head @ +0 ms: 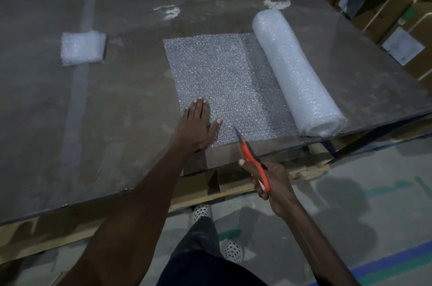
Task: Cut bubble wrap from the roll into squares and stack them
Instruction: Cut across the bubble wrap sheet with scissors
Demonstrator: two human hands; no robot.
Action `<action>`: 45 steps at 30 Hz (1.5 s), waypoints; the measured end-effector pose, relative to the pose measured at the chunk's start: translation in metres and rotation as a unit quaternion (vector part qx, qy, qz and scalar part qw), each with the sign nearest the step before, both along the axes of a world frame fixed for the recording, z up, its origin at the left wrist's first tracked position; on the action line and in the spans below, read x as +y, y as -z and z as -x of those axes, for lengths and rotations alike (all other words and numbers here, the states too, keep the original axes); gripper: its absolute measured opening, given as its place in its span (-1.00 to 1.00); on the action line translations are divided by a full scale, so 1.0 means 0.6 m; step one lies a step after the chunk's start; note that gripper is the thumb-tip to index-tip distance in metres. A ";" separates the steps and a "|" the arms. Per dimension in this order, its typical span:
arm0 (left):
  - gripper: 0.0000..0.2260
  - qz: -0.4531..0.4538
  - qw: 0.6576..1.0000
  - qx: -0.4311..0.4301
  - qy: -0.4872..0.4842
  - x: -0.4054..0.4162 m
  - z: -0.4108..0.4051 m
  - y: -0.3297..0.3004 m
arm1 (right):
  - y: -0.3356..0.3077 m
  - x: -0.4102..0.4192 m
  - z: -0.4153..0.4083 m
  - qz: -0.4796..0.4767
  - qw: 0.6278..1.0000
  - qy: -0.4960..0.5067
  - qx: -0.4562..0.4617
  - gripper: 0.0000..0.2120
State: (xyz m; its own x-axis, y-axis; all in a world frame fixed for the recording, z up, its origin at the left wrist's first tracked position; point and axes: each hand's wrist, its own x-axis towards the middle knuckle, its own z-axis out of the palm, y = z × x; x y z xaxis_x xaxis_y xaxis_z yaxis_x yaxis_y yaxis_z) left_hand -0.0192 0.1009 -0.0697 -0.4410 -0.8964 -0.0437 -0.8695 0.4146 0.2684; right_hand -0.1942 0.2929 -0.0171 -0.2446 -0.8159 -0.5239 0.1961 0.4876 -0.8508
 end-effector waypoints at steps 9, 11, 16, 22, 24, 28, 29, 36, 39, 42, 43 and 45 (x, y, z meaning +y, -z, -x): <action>-0.24 0.001 1.000 0.003 0.000 0.002 0.001 -0.001 | -0.008 -0.026 -0.005 -0.009 1.000 0.003 -0.006 -0.67; -0.24 0.003 1.000 0.001 -0.002 0.002 0.001 -0.001 | -0.006 -0.027 -0.003 -0.008 1.000 -0.001 -0.005 -0.67; -0.24 -0.002 1.000 0.001 -0.002 0.004 0.001 -0.004 | 0.000 -0.022 0.003 0.007 1.000 -0.005 -0.009 -0.62; -0.27 0.001 1.000 0.000 -0.001 0.006 0.001 -0.007 | -0.007 -0.032 -0.005 -0.006 1.000 0.003 -0.008 -0.67; -0.26 0.002 1.000 0.002 -0.003 0.006 0.001 -0.005 | -0.010 -0.039 -0.007 -0.010 1.000 0.006 -0.006 -0.62; -0.26 0.001 1.000 0.006 -0.003 0.006 0.001 -0.004 | -0.013 -0.048 -0.002 -0.013 1.000 -0.006 -0.004 -0.68; -0.26 0.000 1.000 0.006 -0.004 0.006 0.001 -0.004 | -0.012 -0.048 -0.001 -0.012 1.000 -0.008 -0.003 -0.72; -0.26 0.001 1.000 0.007 -0.006 0.006 0.002 -0.003 | -0.003 -0.046 0.003 -0.004 1.000 -0.009 -0.001 -0.65; -0.27 0.001 1.000 0.010 -0.007 0.007 0.002 -0.003 | -0.009 -0.054 0.001 -0.011 1.000 -0.005 -0.004 -0.70; -0.24 0.003 1.000 0.006 -0.007 0.006 0.001 -0.002 | -0.013 -0.064 -0.001 -0.015 1.000 -0.009 0.008 -0.70; -0.22 0.004 1.000 0.003 -0.007 0.006 0.001 -0.002 | -0.014 -0.067 -0.001 -0.013 1.000 -0.010 0.015 -0.70; -0.23 0.004 1.000 0.000 -0.006 0.006 0.002 -0.003 | -0.015 -0.070 -0.002 -0.014 1.000 -0.013 0.023 -0.71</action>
